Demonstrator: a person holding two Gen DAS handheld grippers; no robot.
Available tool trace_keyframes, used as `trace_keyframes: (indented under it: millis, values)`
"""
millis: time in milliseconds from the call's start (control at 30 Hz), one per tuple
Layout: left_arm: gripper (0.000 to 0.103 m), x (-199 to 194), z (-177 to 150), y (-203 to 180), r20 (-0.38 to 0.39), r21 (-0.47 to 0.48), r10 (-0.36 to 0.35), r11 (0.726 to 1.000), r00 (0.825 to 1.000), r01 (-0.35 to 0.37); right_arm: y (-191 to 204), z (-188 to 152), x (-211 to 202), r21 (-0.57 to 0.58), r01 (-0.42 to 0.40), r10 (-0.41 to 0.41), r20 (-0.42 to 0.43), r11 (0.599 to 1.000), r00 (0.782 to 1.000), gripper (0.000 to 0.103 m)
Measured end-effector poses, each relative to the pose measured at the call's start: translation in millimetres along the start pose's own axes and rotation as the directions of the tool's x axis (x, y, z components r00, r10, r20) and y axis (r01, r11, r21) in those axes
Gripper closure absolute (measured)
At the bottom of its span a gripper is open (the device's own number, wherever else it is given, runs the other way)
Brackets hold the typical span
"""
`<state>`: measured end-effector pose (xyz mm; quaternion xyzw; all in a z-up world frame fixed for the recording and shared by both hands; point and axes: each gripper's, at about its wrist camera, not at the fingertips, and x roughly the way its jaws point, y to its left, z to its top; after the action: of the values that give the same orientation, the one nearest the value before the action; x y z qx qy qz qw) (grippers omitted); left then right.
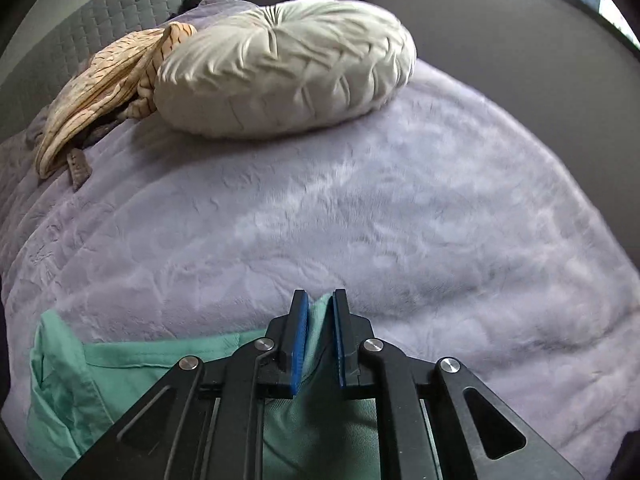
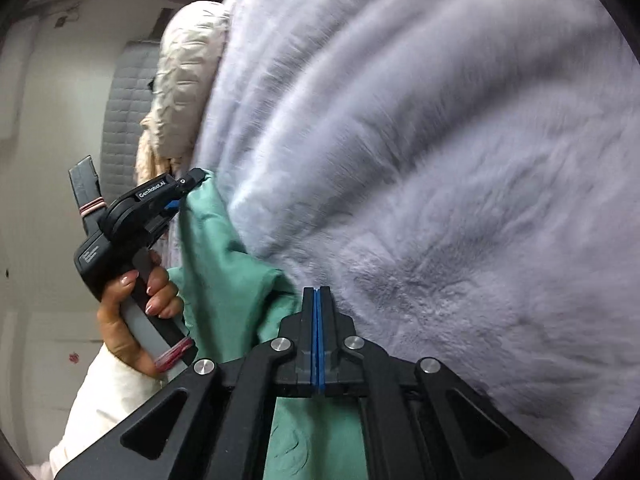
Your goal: Fold large clothes
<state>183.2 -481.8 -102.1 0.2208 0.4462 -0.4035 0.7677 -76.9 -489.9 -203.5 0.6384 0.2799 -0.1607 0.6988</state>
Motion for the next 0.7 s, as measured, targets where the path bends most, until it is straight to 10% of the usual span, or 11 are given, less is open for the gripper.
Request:
trace_keyframes:
  millis: [67, 133, 400, 700]
  values:
    - [0.072, -10.1, 3.8, 4.4, 0.000, -0.002, -0.010, 1.000, 1.000, 0.010, 7.9, 4.0, -3.4, -0.054, -0.001, 0.000, -0.022, 0.999, 1.000, 0.098]
    - [0.025, -27.3, 5.6, 9.2, 0.063, -0.001, 0.030, 1.000, 0.998, -0.030, 13.5, 8.1, -1.8, -0.078, -0.016, 0.012, -0.047, 0.997, 0.999, 0.096]
    - [0.025, -64.6, -30.4, 30.5, 0.083, 0.020, 0.060, 0.998, 0.995, -0.062, 69.4, 5.3, 19.2, -0.220, -0.131, 0.101, -0.140, 0.967, 0.985, 0.096]
    - [0.025, -100.6, -140.7, 100.3, -0.023, -0.148, 0.206, 0.967, 0.978, -0.207, 75.4, 26.3, 69.5, -0.376, 0.117, -0.178, -0.133, 0.919, 0.975, 0.101]
